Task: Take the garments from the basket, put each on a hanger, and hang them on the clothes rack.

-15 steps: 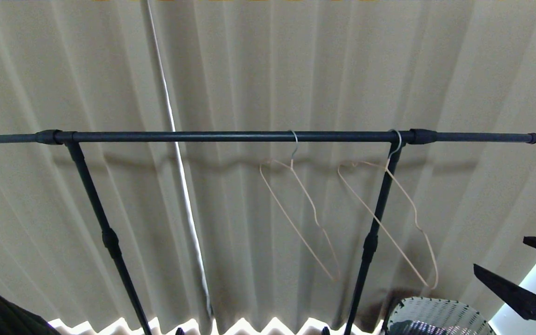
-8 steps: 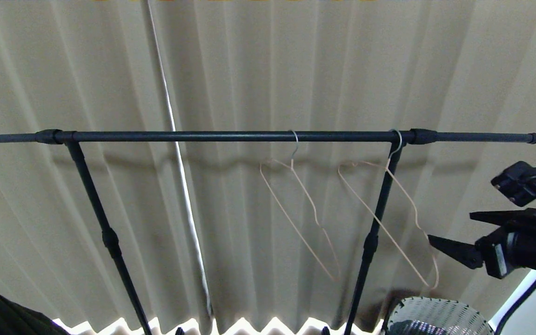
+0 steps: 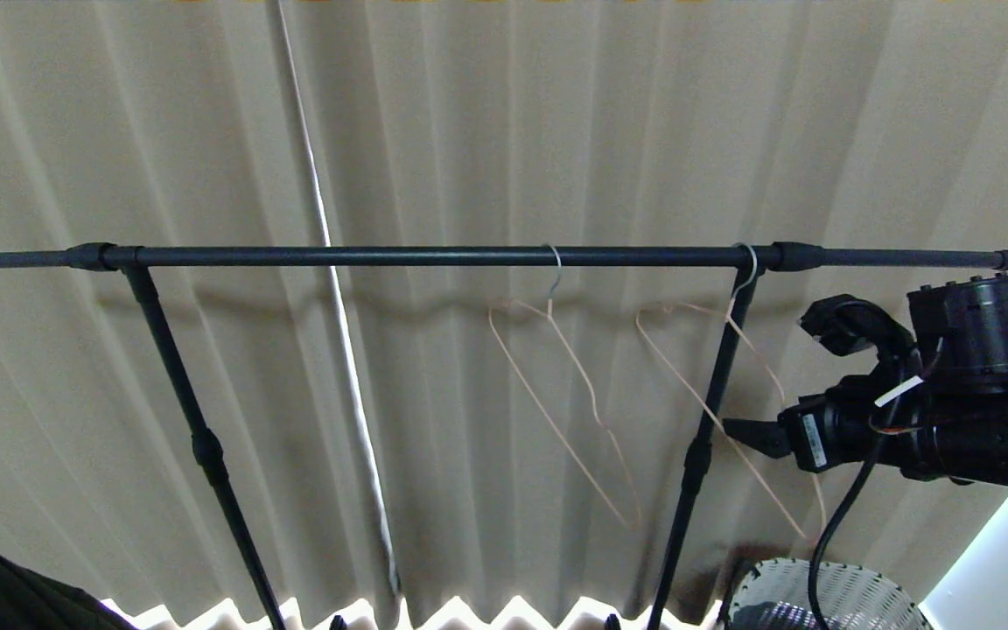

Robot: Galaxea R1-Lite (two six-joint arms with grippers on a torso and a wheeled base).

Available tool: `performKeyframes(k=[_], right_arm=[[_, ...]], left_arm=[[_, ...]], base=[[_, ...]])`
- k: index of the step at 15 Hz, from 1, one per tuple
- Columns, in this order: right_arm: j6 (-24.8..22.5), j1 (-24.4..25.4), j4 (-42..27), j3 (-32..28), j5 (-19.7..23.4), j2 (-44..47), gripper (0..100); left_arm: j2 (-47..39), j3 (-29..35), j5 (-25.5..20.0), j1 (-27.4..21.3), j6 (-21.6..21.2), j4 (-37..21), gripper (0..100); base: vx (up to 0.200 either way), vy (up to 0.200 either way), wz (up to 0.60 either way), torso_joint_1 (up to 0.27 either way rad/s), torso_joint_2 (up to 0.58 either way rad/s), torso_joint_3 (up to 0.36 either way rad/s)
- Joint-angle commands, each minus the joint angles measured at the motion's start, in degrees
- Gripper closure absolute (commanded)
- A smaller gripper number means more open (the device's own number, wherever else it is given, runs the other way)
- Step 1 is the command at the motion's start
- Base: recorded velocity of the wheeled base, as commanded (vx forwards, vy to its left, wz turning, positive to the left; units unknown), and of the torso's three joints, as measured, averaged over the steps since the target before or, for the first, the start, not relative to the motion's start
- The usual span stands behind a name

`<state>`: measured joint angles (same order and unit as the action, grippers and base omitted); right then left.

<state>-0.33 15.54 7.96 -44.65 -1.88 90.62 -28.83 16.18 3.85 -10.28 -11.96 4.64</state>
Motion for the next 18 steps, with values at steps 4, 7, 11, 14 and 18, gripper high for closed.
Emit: performKeyframes(k=[4, 7, 11, 14, 18], right_arm=[[0.0, 0.2, 1.6, -0.7, -1.8, 4.1, 0], [0.1, 0.3, 1.6, -0.7, -4.3, 4.6, 0], [0.1, 0.3, 1.7, -0.7, -4.4, 4.3, 100], [0.0, 0.3, 3.3, -0.4, -4.5, 4.2, 100], [0.0, 0.2, 4.9, -0.3, -5.8, 4.0, 100]], left_arm=[[0.1, 0.0, 0.0, 0.0, 0.0, 0.0, 100], [0.2, 0.0, 0.0, -0.1, 0.0, 0.0, 100], [0.3, 0.0, 0.0, 0.0, 0.0, 0.0, 100], [0.4, 0.0, 0.0, 0.0, 0.0, 0.0, 100], [0.4, 0.0, 0.0, 0.0, -0.1, 0.0, 100]], base=[[0.0, 0.0, 0.0, 0.0, 0.0, 0.0], [0.0, 0.0, 0.0, 0.0, 0.0, 0.0], [0.0, 0.0, 0.0, 0.0, 0.0, 0.0], [0.0, 0.0, 0.0, 0.0, 0.0, 0.0], [0.0, 0.0, 0.0, 0.0, 0.0, 0.0]])
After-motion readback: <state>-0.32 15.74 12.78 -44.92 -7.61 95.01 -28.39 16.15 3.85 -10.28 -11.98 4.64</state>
